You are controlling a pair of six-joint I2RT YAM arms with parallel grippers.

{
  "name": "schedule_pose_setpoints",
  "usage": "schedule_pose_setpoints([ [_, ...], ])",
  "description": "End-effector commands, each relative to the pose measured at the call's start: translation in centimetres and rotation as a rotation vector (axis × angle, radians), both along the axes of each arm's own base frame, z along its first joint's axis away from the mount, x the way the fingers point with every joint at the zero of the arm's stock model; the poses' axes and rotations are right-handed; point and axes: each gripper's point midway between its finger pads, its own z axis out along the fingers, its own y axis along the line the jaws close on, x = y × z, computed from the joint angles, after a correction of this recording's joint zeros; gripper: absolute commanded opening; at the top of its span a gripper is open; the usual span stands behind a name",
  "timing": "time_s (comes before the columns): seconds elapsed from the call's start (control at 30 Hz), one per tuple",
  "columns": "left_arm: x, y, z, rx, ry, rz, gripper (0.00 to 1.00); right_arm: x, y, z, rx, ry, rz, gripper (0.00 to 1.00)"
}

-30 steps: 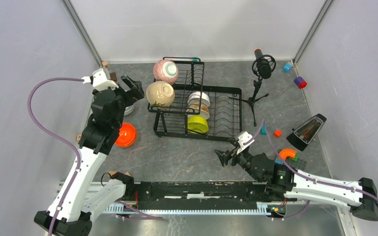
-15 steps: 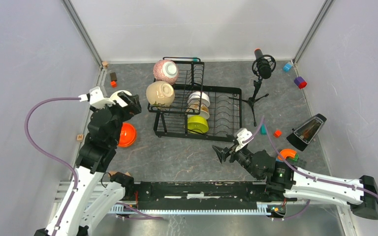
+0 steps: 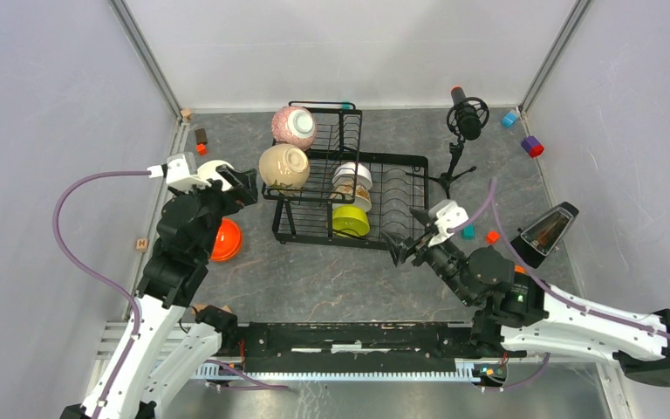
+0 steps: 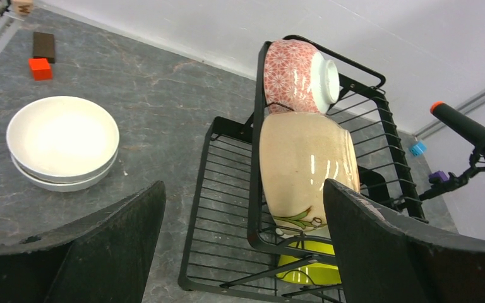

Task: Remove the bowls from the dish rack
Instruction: Pick up the bowl from the dish rack.

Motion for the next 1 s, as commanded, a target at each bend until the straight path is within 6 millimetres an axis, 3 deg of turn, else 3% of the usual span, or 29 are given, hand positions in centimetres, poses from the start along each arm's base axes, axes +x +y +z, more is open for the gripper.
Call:
schedule_pose_setpoints([
  [0.0, 0.0, -1.3, 1.5, 0.023, -0.068, -0.082, 1.00, 0.7, -0.8, 4.7, -0.001, -0.028, -0.062, 0.80],
  [0.13, 0.1, -1.5, 1.3, 0.025, -0.065, -0.087, 1.00, 1.3, 0.1, 7.3, -0.030, -0.053, -0.073, 0.80],
  [0.33, 0.3, -0.5, 0.8, 0.016, -0.037, -0.030, 1.00, 2.9, 1.0, 8.7, -0.068, -0.027, -0.135, 0.80],
  [0.53, 0.1, -0.4, 1.0, 0.010, -0.046, -0.024, 1.00, 6.1, -2.6, 13.2, 0.077, -0.078, -0.231, 0.81],
  [0.6, 0.1, -0.2, 0.9, 0.012, -0.043, -0.014, 1.00, 7.0, -2.6, 14.4, 0.111, -0.079, -0.231, 0.81],
  [0.73, 0.0, 0.6, 1.0, 0.015, -0.046, 0.030, 1.00, 9.3, -2.0, 15.4, 0.080, -0.054, -0.251, 0.81],
  [0.83, 0.0, 0.8, 1.0, 0.022, -0.046, 0.039, 1.00, 11.3, -2.8, 16.6, 0.112, -0.054, -0.267, 0.81],
  [0.97, 0.0, -0.7, 1.2, 0.017, -0.063, -0.044, 1.00, 14.0, -4.2, 17.0, 0.224, -0.034, -0.270, 0.81],
])
